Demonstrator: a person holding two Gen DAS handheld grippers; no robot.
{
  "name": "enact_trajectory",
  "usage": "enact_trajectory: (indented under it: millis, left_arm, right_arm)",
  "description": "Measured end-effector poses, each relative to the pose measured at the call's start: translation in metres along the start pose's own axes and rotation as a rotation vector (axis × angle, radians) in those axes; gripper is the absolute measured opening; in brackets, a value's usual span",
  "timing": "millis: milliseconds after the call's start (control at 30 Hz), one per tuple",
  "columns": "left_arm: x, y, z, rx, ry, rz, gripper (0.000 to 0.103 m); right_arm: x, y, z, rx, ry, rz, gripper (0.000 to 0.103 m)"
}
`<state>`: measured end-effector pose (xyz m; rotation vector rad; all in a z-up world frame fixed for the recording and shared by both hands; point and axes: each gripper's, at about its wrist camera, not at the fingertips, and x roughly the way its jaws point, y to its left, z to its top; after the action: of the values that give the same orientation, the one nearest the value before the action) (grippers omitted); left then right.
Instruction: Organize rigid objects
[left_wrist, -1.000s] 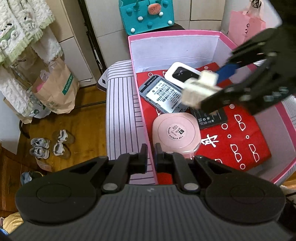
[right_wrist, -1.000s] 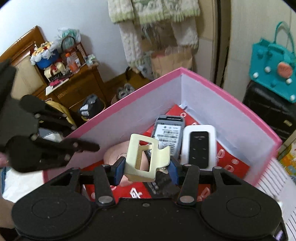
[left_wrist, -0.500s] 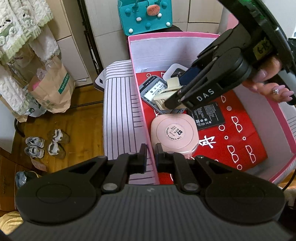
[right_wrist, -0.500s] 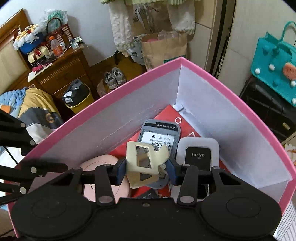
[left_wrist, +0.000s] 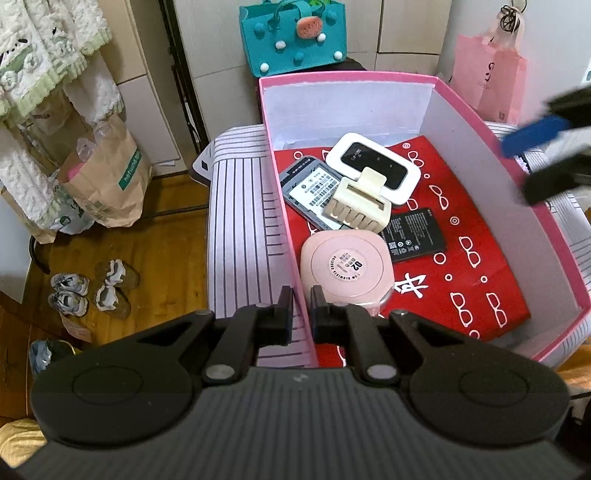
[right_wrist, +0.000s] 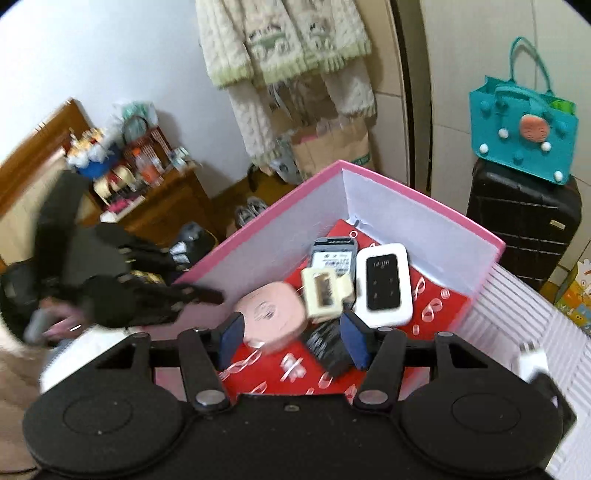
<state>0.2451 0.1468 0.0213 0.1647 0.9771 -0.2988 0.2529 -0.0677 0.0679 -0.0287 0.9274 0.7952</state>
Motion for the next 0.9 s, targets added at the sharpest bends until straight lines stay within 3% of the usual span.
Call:
enact_trajectory:
  millis: [233,367,633,900]
  left_arm:
    - [-0.002,-0.002,-0.002,-0.02,-0.006,0.017,0.007]
    - [-0.003,-0.004,-0.003,-0.022,-0.008,0.031,0.007]
    - [-0.003,-0.008,-0.003,-0.032,-0.011,0.053,0.007]
    - [-0.002,-0.011,-0.004,-0.043,-0.012,0.073,0.007]
  right_arm:
    - [-0.041,-0.002,-0.058,0.018,-0.033,-0.083,0.065]
    - [-0.045,-0.025,-0.094,0.107,0.014,-0.107,0.065]
    - [-0.042,-0.055,-0.157,0.155,0.056,-0.166,0.065]
    - [-0.02,-0.063,-0.183,0.068,0.04,-0.267,0.057]
